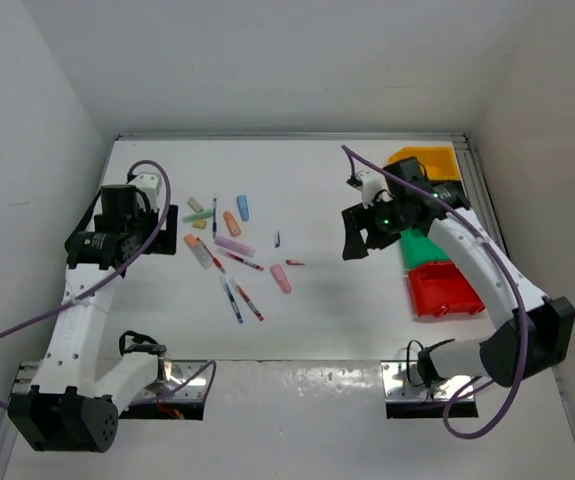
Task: Sort the stationery into containers
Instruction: Pick up the pen from the center of the board, then place the pen in the storage box, then pick up the pen from the center of the board, then place the pen in the storage box, then pick up the pen from the center of the board.
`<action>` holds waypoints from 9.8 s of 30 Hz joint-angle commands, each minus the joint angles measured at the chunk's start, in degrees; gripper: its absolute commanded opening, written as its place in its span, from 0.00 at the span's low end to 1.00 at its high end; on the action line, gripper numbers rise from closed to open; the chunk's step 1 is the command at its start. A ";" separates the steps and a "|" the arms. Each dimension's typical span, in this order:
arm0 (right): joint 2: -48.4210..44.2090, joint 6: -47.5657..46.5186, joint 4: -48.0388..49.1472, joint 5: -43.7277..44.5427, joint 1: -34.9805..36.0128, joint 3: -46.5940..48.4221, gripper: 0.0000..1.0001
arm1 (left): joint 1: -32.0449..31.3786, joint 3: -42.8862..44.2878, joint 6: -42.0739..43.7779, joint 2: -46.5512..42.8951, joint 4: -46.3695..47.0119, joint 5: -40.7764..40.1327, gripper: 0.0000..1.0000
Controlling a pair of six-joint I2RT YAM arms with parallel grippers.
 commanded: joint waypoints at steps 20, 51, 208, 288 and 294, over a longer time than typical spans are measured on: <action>38.37 16.80 16.62 14.59 32.67 24.17 0.43 | 16.61 13.62 -9.04 14.43 1.78 10.34 1.00; 56.22 19.10 18.47 19.78 39.53 32.17 0.27 | 34.55 8.70 1.24 17.15 3.36 24.95 1.00; 16.02 -4.61 27.28 13.66 34.90 -0.78 0.00 | 51.25 6.16 10.20 8.20 10.39 57.26 0.95; 47.34 -6.65 36.40 3.43 30.03 25.93 0.39 | 28.75 4.31 8.28 13.55 13.91 40.60 1.00; 50.95 -7.00 37.10 5.01 30.39 28.21 0.38 | 31.03 4.31 9.24 13.90 13.20 43.76 1.00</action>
